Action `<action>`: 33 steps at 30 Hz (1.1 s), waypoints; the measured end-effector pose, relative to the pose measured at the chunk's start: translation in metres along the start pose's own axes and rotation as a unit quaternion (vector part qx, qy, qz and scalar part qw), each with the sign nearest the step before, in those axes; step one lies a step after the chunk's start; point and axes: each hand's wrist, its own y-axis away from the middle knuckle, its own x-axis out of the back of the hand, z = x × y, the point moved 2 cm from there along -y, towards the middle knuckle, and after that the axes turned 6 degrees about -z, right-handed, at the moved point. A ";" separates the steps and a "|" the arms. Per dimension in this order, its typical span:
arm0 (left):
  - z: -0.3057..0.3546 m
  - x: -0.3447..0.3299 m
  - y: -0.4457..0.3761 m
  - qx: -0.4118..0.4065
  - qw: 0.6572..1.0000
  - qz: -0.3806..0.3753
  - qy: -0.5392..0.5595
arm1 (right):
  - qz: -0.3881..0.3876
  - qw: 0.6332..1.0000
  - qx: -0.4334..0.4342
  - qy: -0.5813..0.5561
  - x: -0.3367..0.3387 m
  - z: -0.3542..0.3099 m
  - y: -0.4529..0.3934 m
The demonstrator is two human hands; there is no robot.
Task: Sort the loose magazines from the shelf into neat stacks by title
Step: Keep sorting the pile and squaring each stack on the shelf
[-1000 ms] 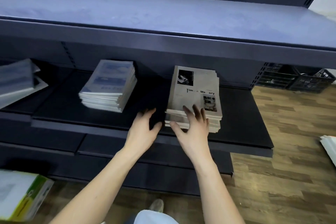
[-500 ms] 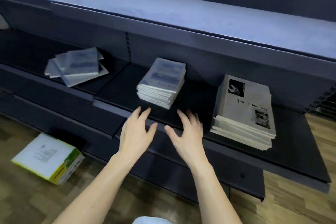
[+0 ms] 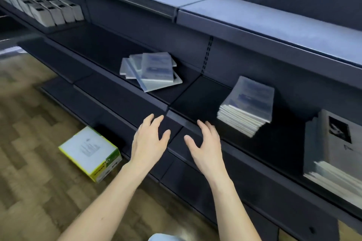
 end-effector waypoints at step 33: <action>-0.123 0.080 -0.184 0.033 0.998 0.039 0.020 | -0.060 0.994 0.059 -0.066 -0.156 -0.110 -0.237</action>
